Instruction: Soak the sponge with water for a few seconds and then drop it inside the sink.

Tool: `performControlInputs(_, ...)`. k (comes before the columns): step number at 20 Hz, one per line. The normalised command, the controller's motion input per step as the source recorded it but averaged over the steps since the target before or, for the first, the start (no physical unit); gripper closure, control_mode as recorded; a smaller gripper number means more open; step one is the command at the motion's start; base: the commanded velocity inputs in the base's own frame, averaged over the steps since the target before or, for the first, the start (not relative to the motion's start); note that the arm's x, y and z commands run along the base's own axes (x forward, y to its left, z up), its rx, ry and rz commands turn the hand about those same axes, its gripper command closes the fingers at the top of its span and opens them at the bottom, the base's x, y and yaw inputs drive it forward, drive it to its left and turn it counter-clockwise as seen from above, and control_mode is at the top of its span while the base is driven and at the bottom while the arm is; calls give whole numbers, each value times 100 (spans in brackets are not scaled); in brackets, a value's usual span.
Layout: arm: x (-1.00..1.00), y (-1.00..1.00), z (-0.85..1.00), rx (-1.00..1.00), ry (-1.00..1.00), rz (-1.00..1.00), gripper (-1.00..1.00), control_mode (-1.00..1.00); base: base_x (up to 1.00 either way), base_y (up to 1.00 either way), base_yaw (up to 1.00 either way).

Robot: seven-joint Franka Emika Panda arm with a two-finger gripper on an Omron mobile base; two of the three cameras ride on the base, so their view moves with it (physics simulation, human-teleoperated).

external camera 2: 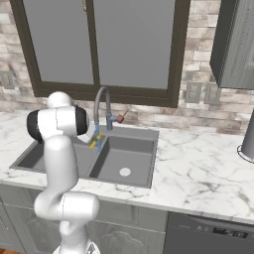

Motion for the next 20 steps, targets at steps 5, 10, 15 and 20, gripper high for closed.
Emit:
performControlInputs(5,0,-4,0,0,0,0,100,-100,0,0,0)
performControlInputs(10,0,0,0,0,0,0,100,-100,0,0,0)
performControlInputs(15,-6,0,0,0,0,0,100,-100,0,0,0)
performControlInputs(20,-42,0,0,0,0,0,100,-100,0,0,0)
